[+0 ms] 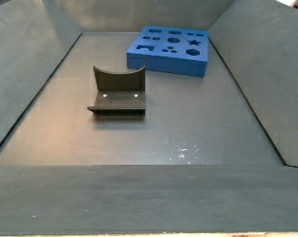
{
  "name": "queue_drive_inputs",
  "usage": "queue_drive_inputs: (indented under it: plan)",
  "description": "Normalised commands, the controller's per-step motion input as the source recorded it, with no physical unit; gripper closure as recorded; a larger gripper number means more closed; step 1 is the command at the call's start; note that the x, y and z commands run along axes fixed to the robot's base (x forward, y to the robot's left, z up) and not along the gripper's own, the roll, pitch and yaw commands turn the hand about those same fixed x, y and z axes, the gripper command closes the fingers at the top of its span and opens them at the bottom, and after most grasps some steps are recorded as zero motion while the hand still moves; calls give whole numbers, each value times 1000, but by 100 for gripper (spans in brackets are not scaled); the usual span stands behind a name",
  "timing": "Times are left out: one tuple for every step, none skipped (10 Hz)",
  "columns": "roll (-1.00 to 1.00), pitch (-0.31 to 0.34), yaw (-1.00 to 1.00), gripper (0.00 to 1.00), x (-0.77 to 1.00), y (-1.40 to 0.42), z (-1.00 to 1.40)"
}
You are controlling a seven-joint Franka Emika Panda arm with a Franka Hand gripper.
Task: Pick up the star object. Move up. Place the star object on the fixture. Regrasp the star object. Move to above the board. Insert the star object.
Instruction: Insert the star object.
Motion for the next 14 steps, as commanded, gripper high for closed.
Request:
queue_drive_inputs:
  plan:
    - [-6,0,0,100,0,0,0]
    - [-6,0,0,100,0,0,0]
    - [-11,0,0,100,0,0,0]
    - [0,0,0,100,20,0,0]
    - [0,0,-177,100,149,-77,0]
    - [0,0,-777,100,189,-163,0]
    - [0,0,-846,100,171,-77,-46]
    - [0,0,-97,100,146,0,0]
    - [0,0,37,100,6,89,-40]
    - [-386,-354,317,100,-334,389,-614]
    - [-314,-320,271,100,-500,437,-720]
    - [-220,-326,103,100,-580,360,-820]
    - [-257,-346,0,100,-583,214,-803]
    - [-320,-440,34,100,-71,34,-374]
